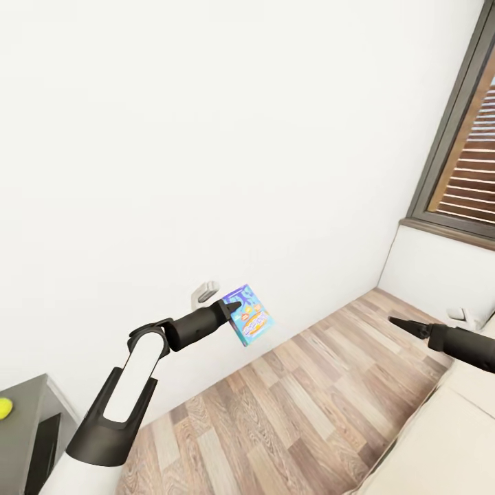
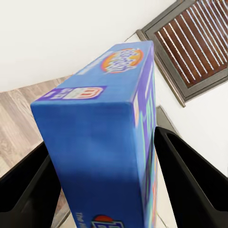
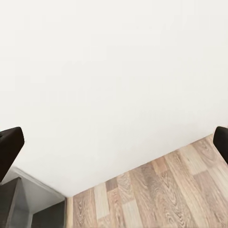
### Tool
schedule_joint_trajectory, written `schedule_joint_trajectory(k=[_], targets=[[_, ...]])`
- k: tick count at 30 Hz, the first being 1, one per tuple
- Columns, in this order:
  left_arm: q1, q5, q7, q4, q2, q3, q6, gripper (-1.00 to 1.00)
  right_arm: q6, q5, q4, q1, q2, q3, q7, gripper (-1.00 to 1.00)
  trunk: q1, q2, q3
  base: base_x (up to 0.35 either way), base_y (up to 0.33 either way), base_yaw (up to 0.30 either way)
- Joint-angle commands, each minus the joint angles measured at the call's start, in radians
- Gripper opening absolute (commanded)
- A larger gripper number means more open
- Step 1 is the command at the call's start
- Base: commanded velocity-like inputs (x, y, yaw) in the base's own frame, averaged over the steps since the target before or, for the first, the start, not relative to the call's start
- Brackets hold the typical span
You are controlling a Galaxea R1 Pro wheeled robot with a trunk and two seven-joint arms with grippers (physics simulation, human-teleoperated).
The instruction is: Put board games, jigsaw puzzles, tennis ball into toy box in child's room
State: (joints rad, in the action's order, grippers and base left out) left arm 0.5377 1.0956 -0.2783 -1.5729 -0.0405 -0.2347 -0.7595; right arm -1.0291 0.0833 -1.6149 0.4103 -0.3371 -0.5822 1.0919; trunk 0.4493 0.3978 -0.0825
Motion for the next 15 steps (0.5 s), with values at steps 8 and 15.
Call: schedule_joint_trajectory(k=[8, 15], targets=[[-0.003, 0.015, -0.014, 0.001, 0.003, 0.006, 0.002, -1.00, -0.007, 0.006, 0.000, 0.001, 0.000, -0.001, -0.001, 1.00, 0.001, 0.002, 0.009, 0.000, 0.000, 0.181], [-0.006, 0.017, -0.011, 0.002, 0.004, 0.019, 0.003, -1.00, -0.006, 0.006, 0.000, 0.001, 0.000, -0.001, 0.000, 1.00, 0.001, 0.002, 0.019, 0.000, 0.000, 0.181]])
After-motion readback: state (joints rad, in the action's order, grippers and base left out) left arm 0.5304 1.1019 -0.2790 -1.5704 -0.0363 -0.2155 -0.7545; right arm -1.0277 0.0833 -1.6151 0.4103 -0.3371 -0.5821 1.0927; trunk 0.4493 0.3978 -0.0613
